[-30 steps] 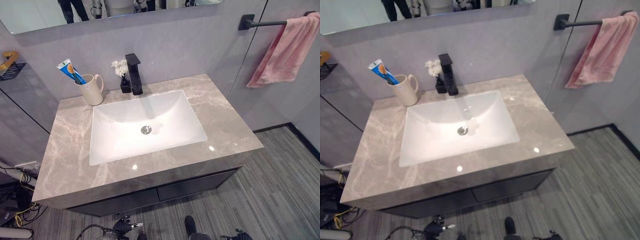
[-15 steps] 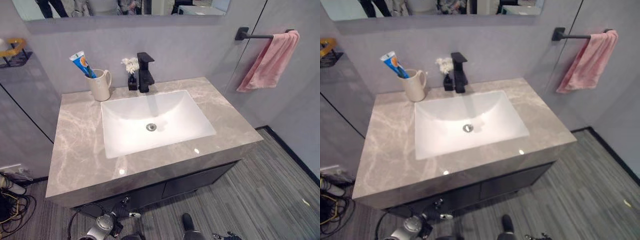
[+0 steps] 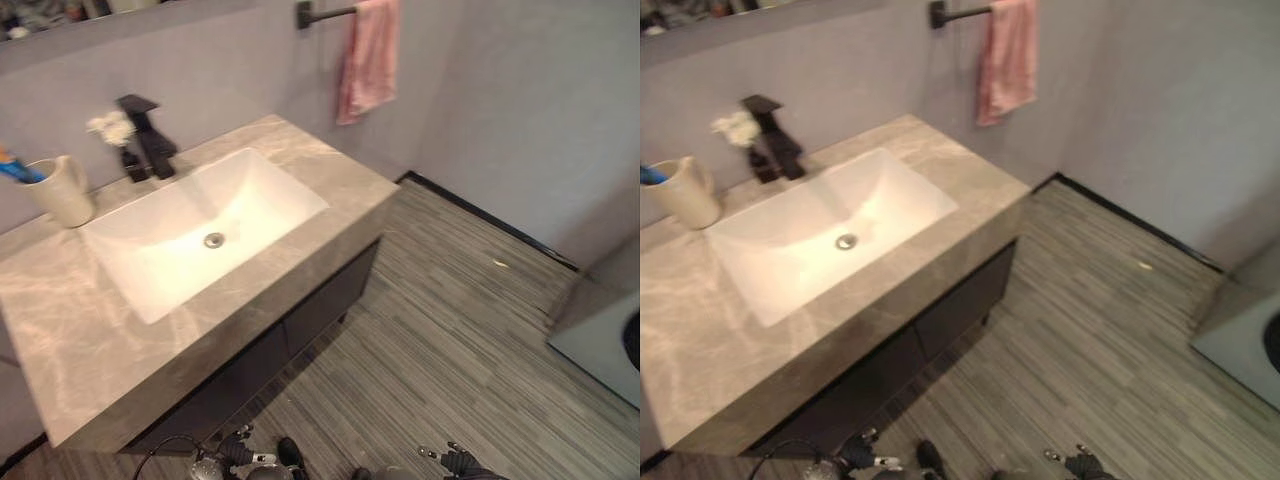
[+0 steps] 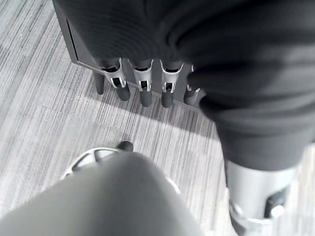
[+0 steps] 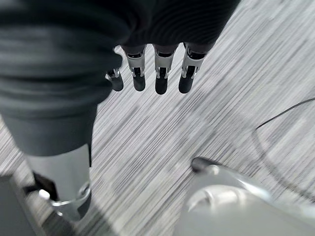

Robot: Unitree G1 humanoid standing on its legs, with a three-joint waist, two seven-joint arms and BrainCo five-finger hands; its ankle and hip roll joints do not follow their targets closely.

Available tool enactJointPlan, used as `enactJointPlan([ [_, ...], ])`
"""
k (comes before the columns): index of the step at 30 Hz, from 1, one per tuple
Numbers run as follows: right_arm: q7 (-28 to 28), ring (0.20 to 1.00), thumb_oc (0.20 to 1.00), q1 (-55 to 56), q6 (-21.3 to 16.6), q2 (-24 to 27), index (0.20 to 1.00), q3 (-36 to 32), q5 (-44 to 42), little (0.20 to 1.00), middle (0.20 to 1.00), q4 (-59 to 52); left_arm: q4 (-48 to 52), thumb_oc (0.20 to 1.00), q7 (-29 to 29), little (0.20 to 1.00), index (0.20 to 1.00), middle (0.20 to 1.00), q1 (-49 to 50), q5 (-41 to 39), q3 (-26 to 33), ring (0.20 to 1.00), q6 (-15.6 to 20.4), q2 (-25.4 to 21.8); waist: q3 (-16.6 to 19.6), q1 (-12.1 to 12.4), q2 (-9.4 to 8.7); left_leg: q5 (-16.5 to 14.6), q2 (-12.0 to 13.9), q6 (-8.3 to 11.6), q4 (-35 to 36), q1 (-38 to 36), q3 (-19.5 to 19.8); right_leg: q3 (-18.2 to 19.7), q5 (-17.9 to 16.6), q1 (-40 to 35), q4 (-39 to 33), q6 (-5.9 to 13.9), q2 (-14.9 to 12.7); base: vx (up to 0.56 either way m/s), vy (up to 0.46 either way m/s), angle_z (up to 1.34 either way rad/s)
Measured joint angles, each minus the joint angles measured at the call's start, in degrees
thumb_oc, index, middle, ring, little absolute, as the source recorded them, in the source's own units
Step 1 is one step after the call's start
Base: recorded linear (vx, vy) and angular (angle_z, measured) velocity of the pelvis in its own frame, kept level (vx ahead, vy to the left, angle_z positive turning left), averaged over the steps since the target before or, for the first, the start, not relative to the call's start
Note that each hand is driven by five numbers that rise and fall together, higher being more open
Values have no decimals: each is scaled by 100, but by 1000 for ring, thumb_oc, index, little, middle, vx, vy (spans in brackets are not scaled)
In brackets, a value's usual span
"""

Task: Put brush and paste in cup on sink, flatten towel.

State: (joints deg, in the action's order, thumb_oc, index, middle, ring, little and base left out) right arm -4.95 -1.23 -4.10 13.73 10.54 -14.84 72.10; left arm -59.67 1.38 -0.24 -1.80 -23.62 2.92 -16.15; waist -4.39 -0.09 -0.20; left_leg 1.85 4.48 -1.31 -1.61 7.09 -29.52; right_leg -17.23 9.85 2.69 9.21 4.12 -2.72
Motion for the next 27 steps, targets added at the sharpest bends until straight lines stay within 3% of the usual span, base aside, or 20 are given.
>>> enactJointPlan([
  [1, 0, 1000, 1000, 59, -2, 24, 1000, 3, 3, 1000, 1000, -33, 0, 1000, -4, 1000, 1000, 1000, 0, 0, 20, 1000, -1, 20, 16, -45, 19, 52, 2, 81, 25, -2, 106, 91, -11, 14, -28, -17, 52, 74, -60, -59],
  [2, -5, 1000, 1000, 240, -8, 165, 1000, -3, 6, 1000, 1000, -138, 14, 1000, -28, 1000, 1000, 1000, -20, -5, 0, 1000, 2, 100, 38, -105, 84, 104, 56, 158, -23, -3, 167, 317, -91, 127, 63, -223, 146, 53, -86, -61],
  [4, -13, 1000, 1000, 390, -7, 290, 1000, -6, 5, 1000, 1000, -142, 27, 1000, -34, 1000, 1000, 1000, -87, -10, -14, 1000, 16, 187, 53, -168, 131, 127, 93, 186, -53, 4, 215, 338, -125, 144, 93, -271, 197, 16, -127, -36],
  [7, -16, 1000, 1000, 368, -16, 304, 1000, 26, 17, 1000, 1000, -197, 70, 1000, -73, 1000, 1000, 1000, -271, -66, -10, 1000, 24, 73, -56, -201, -54, 279, 272, 442, -1002, 447, 407, 664, -50, 486, 465, -673, 167, 40, -82, -44],
  [8, -21, 1000, 1000, 316, -24, 334, 1000, 91, 24, 1000, 1000, -196, 82, 1000, -80, 1000, 1000, 1000, -298, -66, -17, 1000, 24, 52, -101, -213, -89, 216, 323, 413, -1267, 570, 588, 730, -135, 527, 452, -685, 171, 123, -45, -58],
  [9, -26, 1000, 1000, 255, -27, 363, 1000, 107, 66, 1000, 1000, -183, 60, 1000, -95, 1000, 1000, 1000, -274, -71, 35, 1000, 30, 84, -139, -236, -85, 294, 308, 405, -1534, 623, 988, 908, -196, 534, 452, -739, 251, 144, -6, -130],
  [10, -55, 1000, 1000, 110, -26, 402, 1000, 162, 128, 1000, 1000, -80, 107, 1000, -181, 1000, 1000, 1000, -359, -291, 131, 1000, 68, 83, -362, 84, -180, 99, 7, 566, -2297, 802, 2944, 1570, -304, 363, 434, -839, 395, 71, 5, -166],
  [11, -105, 1000, 1000, 95, -59, 512, 1000, 213, 129, 1000, 1000, -187, 119, 1000, -242, 1000, 1000, 1000, -386, -294, 161, 1000, 67, 91, -358, 190, -159, -76, 4, 676, -2270, 834, 3094, 1641, -409, 278, 245, -753, 390, 111, 28, -153],
  [13, -138, 1000, 1000, 121, -122, 655, 1000, 223, 126, 1000, 1000, -366, 117, 1000, -269, 1000, 1000, 1000, -506, -296, 179, 1000, 76, 117, -351, 40, 6, -83, -34, 672, -1987, 993, 3057, 1659, -504, 139, -2, -743, 408, 147, 57, -31],
  [15, -129, 1000, 1000, 100, -120, 761, 1000, 231, 126, 1000, 1000, -415, 179, 1000, -338, 1000, 1000, 1000, -576, -439, 197, 1000, 117, 125, -338, 75, 248, -18, -111, 750, -1105, 981, 3169, 1855, -644, 126, -247, -856, 599, 213, 98, -39],
  [16, -130, 1000, 1000, 50, -123, 768, 1000, 207, 126, 1000, 1000, -415, 196, 1000, -350, 1000, 1000, 1000, -597, -451, 195, 1000, 120, 134, -365, 159, 294, 19, -163, 742, -755, 905, 3239, 2002, -684, 122, -302, -863, 657, 99, 53, -57],
  [19, -126, 1000, 1000, 41, -131, 735, 1000, 198, 127, 1000, 1000, -421, 230, 1000, -354, 1000, 1000, 1000, -533, -453, 190, 1000, 118, 163, -380, 267, 293, 48, -296, 741, -614, 858, 3206, 2187, -785, 34, -342, -871, 683, 149, 153, -47],
  [21, -130, 1000, 1000, -26, -138, 727, 1000, 187, 188, 1000, 1000, -424, 281, 1000, -373, 1000, 1000, 1000, -379, -476, 246, 1000, 127, 188, -349, 292, 378, 53, -318, 501, -203, 386, 3088, 2475, -700, -105, -424, -693, 751, 72, 127, -72],
  [22, -128, 1000, 1000, -14, -191, 768, 1000, 190, 223, 1000, 1000, -459, 282, 1000, -375, 1000, 1000, 1000, -291, -487, 238, 1000, 134, 217, -274, 283, 526, 80, -276, 469, -74, 205, 3046, 2500, -624, -86, -325, -631, 835, 109, 246, -68],
  [23, -130, 1000, 1000, -61, -210, 725, 1000, 201, 227, 1000, 1000, -508, 266, 1000, -410, 1000, 1000, 1000, -367, -490, 236, 1000, 129, 237, -301, 170, 525, 355, -362, 185, 48, 100, 2983, 2607, -422, -24, -147, -543, 751, 77, 194, -39],
  [27, -136, 1000, 1000, -128, -204, 653, 1000, 249, 283, 1000, 1000, -1069, 559, 1000, -509, 1000, 1000, 1000, -430, -483, 227, 1000, 156, 160, -384, 226, 345, 301, -522, -58, 166, -8, 2381, 2764, -191, 400, 494, -246, 515, -54, 119, -61],
])
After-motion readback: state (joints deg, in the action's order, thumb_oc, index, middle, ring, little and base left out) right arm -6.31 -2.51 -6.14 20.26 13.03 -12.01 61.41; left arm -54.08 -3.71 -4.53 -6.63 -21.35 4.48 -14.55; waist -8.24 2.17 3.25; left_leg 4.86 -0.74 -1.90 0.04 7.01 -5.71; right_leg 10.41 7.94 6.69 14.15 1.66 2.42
